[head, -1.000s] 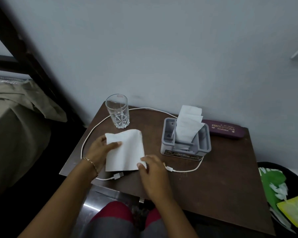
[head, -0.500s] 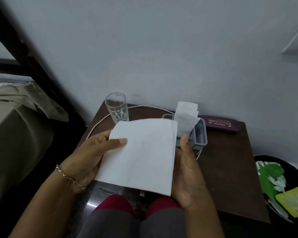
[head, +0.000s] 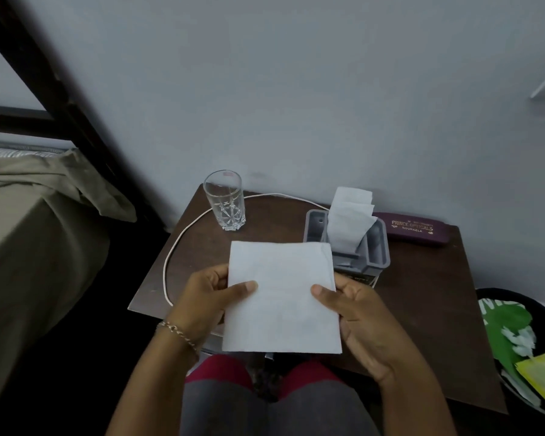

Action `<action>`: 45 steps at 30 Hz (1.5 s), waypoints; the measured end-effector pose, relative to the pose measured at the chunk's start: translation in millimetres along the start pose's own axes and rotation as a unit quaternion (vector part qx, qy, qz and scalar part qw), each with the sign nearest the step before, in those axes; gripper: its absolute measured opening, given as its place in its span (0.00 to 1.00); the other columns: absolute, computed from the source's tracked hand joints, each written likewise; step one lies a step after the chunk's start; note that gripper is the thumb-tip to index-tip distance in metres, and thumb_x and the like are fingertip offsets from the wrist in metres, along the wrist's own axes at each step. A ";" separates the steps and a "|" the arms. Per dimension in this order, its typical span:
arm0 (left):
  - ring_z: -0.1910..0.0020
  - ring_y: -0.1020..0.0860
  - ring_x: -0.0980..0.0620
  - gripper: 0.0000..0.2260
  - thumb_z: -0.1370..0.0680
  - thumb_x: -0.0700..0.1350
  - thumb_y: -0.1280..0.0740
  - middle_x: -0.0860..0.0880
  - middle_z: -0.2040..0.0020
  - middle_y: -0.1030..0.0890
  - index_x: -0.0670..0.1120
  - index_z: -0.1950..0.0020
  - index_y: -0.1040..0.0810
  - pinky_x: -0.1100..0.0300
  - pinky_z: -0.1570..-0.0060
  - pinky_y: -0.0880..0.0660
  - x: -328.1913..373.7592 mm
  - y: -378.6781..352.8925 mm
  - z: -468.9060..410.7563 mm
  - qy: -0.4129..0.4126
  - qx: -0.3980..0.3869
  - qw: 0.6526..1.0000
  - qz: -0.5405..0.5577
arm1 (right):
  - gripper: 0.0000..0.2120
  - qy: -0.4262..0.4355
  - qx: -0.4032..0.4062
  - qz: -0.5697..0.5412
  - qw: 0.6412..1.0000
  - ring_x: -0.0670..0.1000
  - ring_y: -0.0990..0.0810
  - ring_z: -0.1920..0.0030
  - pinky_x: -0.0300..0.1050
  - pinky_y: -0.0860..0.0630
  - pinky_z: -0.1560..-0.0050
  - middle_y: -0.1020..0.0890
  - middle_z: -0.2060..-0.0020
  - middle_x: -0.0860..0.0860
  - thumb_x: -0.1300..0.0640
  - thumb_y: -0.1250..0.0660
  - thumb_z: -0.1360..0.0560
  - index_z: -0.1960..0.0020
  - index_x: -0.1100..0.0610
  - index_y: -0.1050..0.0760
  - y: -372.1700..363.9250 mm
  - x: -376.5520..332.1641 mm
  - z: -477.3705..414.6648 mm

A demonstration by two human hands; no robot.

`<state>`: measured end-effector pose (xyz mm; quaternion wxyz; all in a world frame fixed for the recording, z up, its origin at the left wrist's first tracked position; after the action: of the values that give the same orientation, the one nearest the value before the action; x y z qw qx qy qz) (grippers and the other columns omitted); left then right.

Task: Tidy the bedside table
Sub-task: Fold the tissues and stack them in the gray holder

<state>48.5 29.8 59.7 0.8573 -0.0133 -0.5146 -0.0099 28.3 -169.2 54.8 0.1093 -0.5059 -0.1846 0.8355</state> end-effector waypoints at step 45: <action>0.46 0.25 0.70 0.34 0.26 0.45 0.41 0.68 0.43 0.23 0.52 0.24 0.54 0.80 0.51 0.33 -4.4 -92.9 23.6 -0.285 0.011 0.941 -0.185 | 0.11 0.113 0.165 -0.012 0.980 0.59 0.18 0.49 0.53 0.22 0.45 0.16 0.53 0.61 0.54 0.36 0.23 0.51 0.60 0.20 -34.5 0.6 -9.8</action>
<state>22.7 -62.3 68.1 0.6582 0.0890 -0.7306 -0.1585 36.6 -135.8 64.7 0.2215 -0.5697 -0.0372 0.7906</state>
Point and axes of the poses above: each hand's wrist, its own z-axis away from the middle knuckle, its own y-axis out of the back of the hand, x = y × z, the point moved 2 cm from there along -z, towards the middle knuckle
